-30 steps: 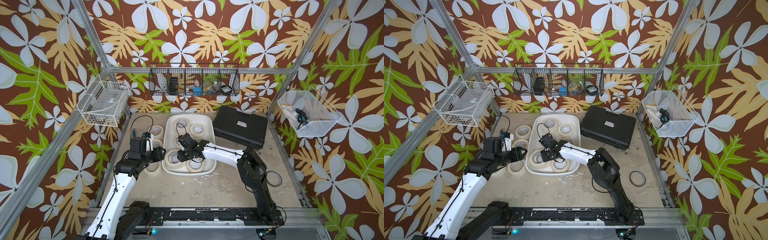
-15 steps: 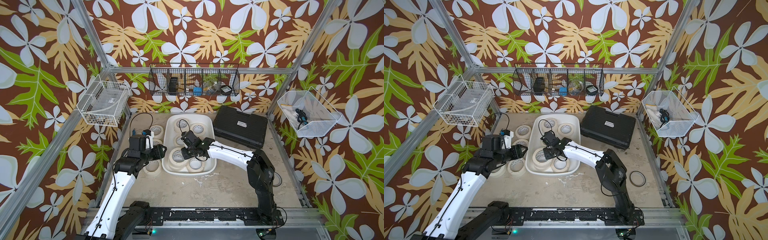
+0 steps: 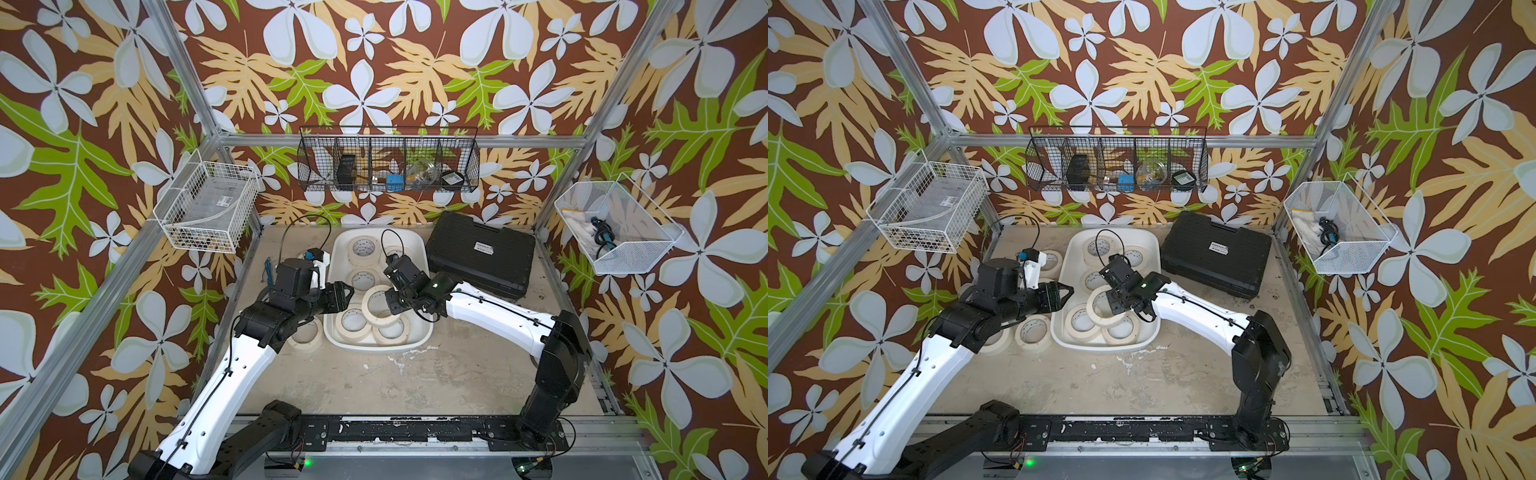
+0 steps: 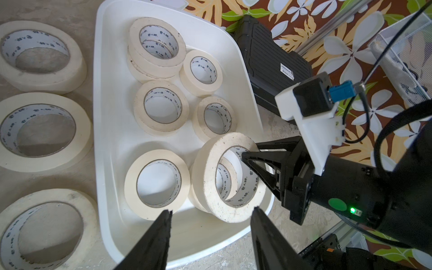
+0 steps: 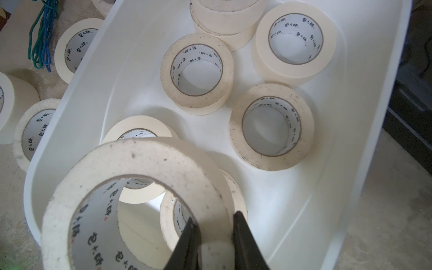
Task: Take out the art tape in the storage box
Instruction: Pick up the art tape from the storage box.
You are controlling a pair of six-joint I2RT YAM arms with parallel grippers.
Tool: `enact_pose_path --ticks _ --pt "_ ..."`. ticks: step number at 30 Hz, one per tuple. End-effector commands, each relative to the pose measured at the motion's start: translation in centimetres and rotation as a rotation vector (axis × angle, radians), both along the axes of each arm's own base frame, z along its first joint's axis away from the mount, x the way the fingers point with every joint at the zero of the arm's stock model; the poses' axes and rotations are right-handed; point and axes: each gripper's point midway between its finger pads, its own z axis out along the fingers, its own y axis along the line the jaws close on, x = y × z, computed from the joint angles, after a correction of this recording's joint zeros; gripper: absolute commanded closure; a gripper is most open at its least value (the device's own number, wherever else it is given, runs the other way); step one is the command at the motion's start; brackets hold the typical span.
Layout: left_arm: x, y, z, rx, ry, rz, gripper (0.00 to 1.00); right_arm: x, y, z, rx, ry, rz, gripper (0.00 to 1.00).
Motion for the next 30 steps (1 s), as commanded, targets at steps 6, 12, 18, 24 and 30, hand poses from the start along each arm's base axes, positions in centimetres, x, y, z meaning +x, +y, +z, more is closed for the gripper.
enact_pose_path --ticks 6,12,18,24,30 --pt "0.5 -3.5 0.4 0.065 -0.035 0.009 0.40 -0.5 -2.8 2.5 -0.007 -0.055 -0.031 0.93" --pt "0.6 -6.0 0.4 0.094 -0.048 -0.007 0.40 -1.0 -4.3 3.4 -0.006 -0.070 -0.042 0.93" --pt "0.7 -8.1 -1.1 0.124 -0.034 -0.020 0.40 -1.4 -5.0 3.9 0.002 -0.076 -0.047 0.93" --pt "1.0 -9.9 -3.4 0.161 0.002 -0.033 0.40 -1.7 -5.5 4.1 0.005 -0.081 -0.051 0.93" --pt "1.3 -10.1 -4.9 0.184 0.026 -0.020 0.44 -1.9 -5.7 4.2 0.008 -0.079 -0.051 0.93"
